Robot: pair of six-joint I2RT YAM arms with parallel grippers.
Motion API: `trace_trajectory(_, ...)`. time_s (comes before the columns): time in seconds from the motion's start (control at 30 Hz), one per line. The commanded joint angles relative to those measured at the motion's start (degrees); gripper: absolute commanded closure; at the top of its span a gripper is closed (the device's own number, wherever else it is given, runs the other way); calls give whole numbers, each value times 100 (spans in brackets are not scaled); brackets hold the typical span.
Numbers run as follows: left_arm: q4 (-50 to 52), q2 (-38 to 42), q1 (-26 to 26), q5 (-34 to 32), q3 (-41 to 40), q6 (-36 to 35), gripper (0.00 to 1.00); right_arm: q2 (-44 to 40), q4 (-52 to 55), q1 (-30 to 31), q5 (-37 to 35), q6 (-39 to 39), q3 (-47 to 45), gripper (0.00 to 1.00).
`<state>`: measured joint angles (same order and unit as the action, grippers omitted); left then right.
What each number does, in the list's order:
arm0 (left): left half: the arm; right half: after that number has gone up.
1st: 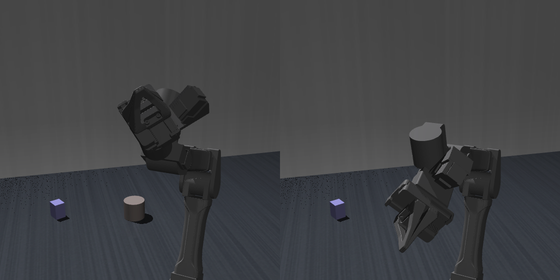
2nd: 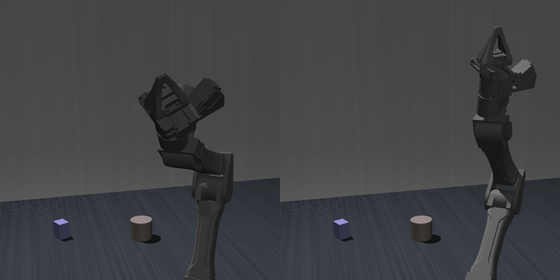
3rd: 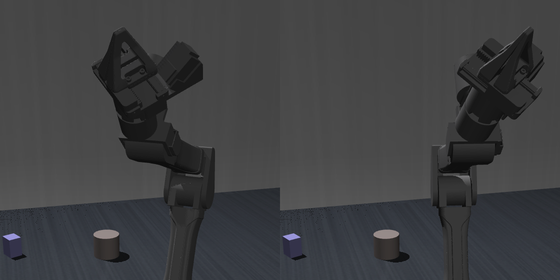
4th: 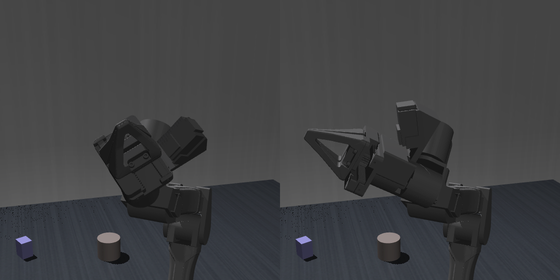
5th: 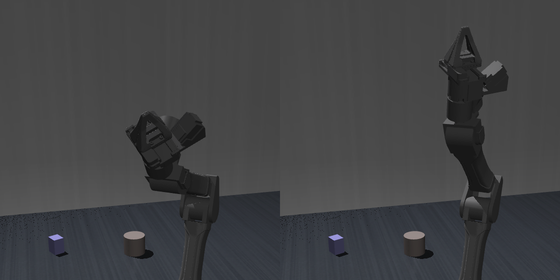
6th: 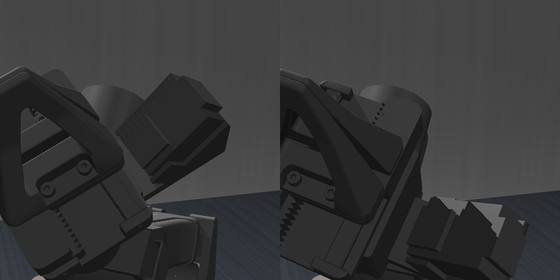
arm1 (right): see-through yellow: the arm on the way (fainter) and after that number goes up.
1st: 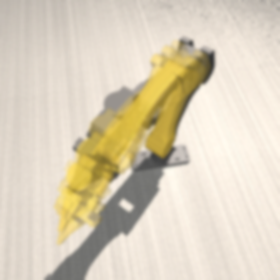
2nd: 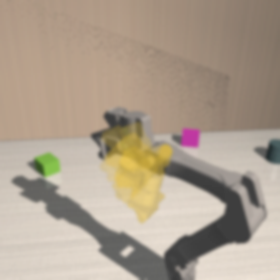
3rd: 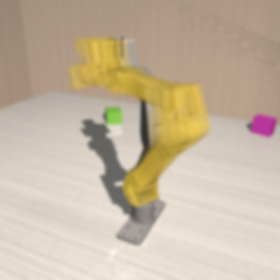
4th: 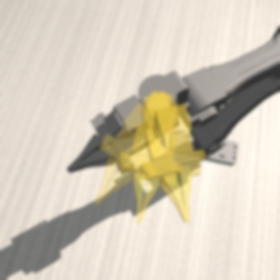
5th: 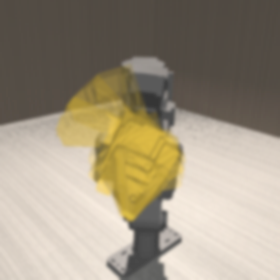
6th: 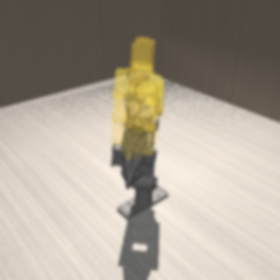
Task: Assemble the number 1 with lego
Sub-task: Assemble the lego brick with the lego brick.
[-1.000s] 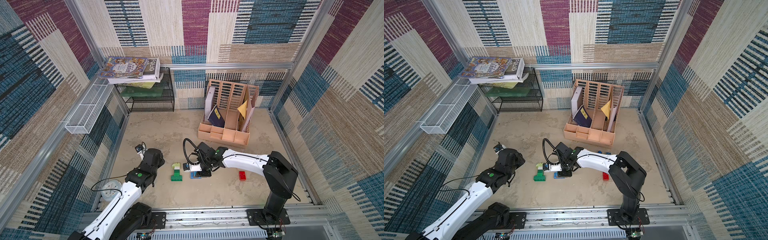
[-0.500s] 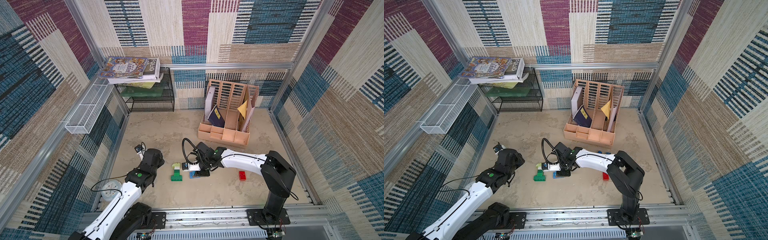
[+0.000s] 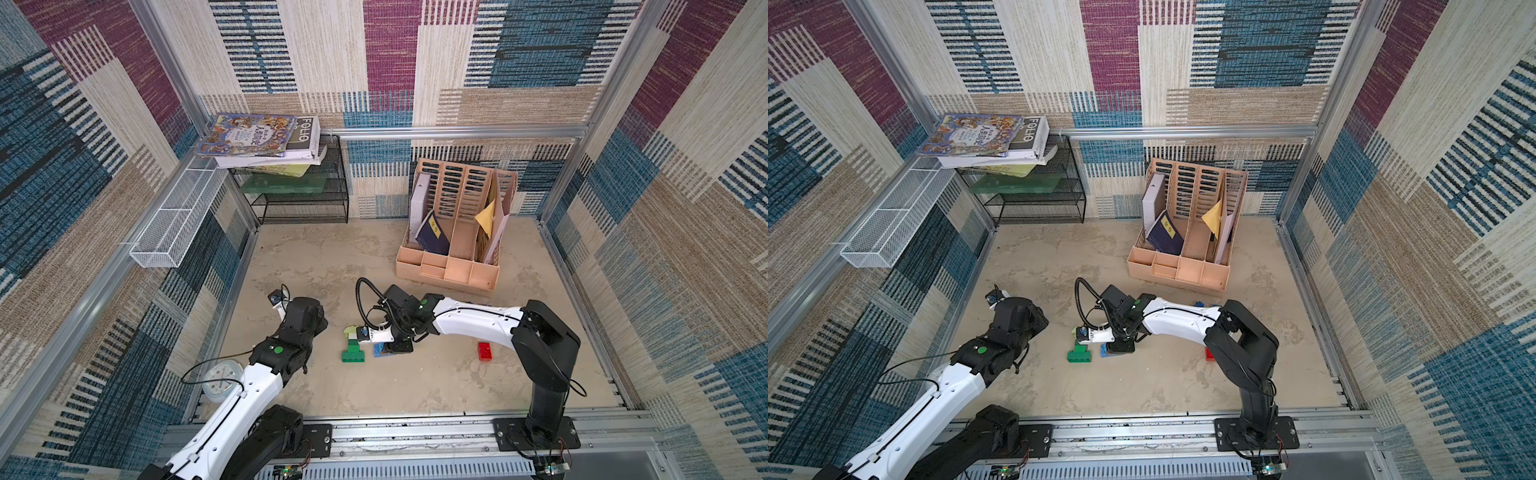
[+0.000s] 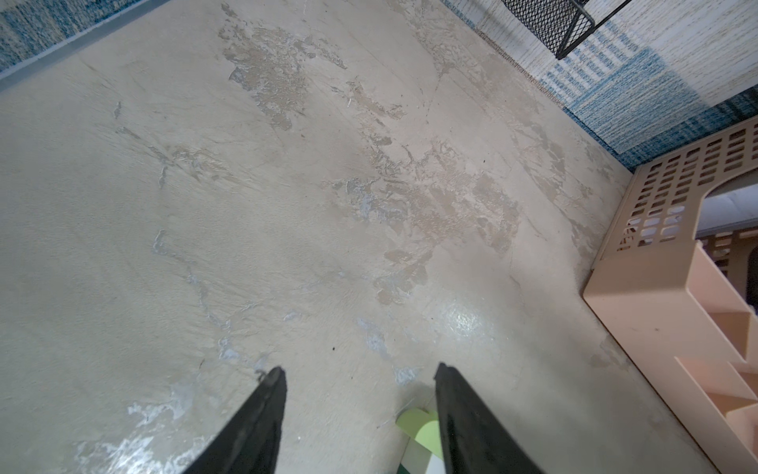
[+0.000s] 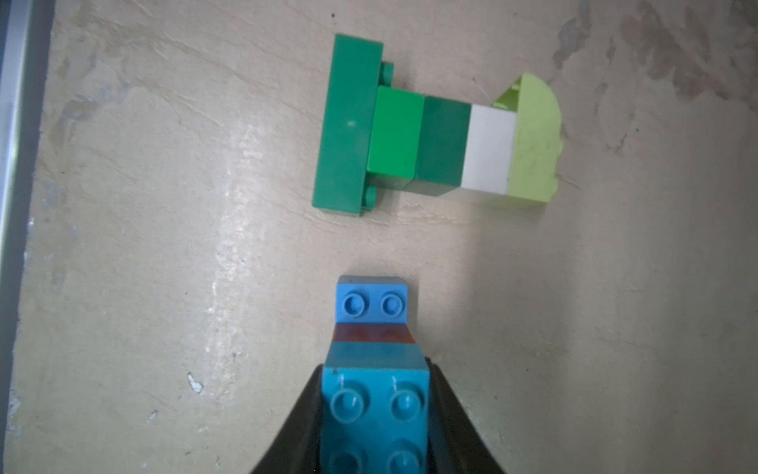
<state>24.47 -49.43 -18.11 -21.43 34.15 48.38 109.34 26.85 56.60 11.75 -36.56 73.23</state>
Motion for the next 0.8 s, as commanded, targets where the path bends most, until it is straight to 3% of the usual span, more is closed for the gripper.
trace_trajectory(0.0, 6, 14, 36, 54, 12, -108, 39, 364, 1028, 44, -394, -11, -142, 89)
trace_trajectory(0.37, -30, -14, 146, 199, 18, -180, 39, 288, 1224, -2, -478, 86, 58, 87)
trace_trajectory(0.77, -126, -110, 175, 280, -11, -187, 39, -761, 1220, -442, -662, 156, -850, 88)
